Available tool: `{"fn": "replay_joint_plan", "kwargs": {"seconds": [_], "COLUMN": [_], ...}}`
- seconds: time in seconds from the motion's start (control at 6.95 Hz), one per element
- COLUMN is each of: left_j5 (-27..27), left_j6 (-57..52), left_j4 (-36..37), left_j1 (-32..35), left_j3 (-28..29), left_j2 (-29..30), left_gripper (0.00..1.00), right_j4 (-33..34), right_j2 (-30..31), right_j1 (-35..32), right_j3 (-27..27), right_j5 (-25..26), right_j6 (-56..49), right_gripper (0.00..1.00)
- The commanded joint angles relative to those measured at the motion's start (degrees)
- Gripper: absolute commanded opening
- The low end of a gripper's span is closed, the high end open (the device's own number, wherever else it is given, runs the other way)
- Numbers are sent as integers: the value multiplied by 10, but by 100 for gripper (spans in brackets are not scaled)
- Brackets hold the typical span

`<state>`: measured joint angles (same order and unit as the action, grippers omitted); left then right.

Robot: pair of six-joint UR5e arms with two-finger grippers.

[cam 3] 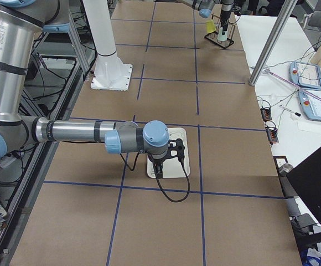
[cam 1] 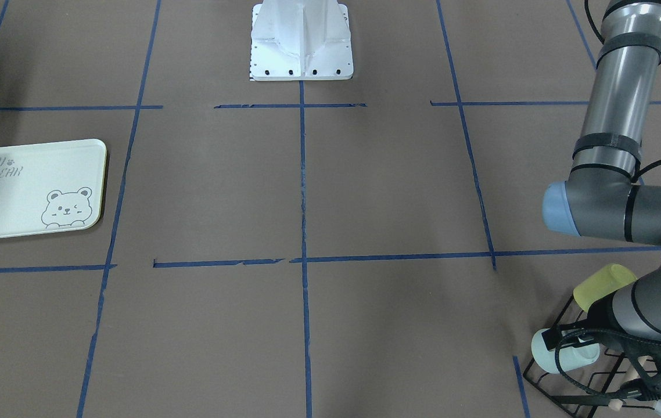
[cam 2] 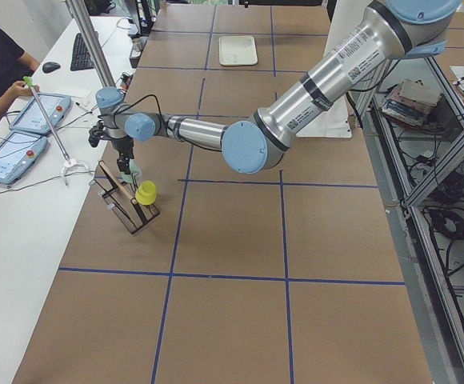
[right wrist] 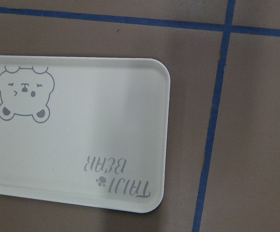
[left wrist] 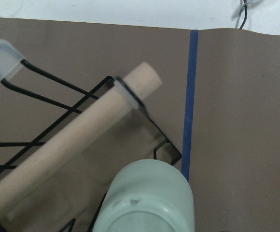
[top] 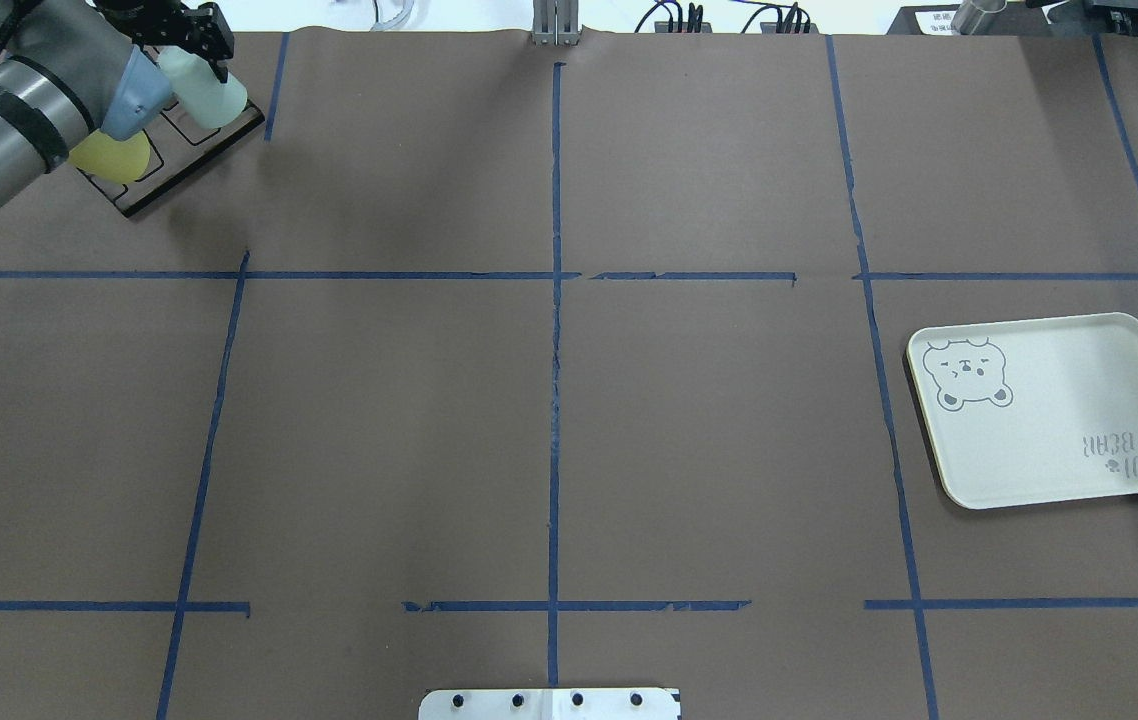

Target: Left arm grabs green cup and hands to right arm on tray

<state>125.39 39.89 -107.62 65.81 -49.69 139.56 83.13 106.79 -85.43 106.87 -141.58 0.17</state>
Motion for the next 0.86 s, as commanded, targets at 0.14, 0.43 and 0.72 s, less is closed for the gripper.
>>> {"fn": "replay_joint_plan", "kwargs": {"seconds": [0.14,0.43,0.72], "left_j5": [-9,-13,-11], "left_j6": [-4,-13,-4], "left_j4": [45,194,305], "left_j1": [36,54,58], "left_j3": [-77,-244,-360], "left_j2": [-5,-34,-39], "left_gripper": [6,6,6], "right_j4": [0,0,-2], "right_j2": [-2,-4,-17], "right_j1": [6,14,28], "right_j3": [-1,-1,-1], "right_j5": [-5,-6,-29], "right_j6": [0,0,2], "right_gripper": [100,100,100]}}
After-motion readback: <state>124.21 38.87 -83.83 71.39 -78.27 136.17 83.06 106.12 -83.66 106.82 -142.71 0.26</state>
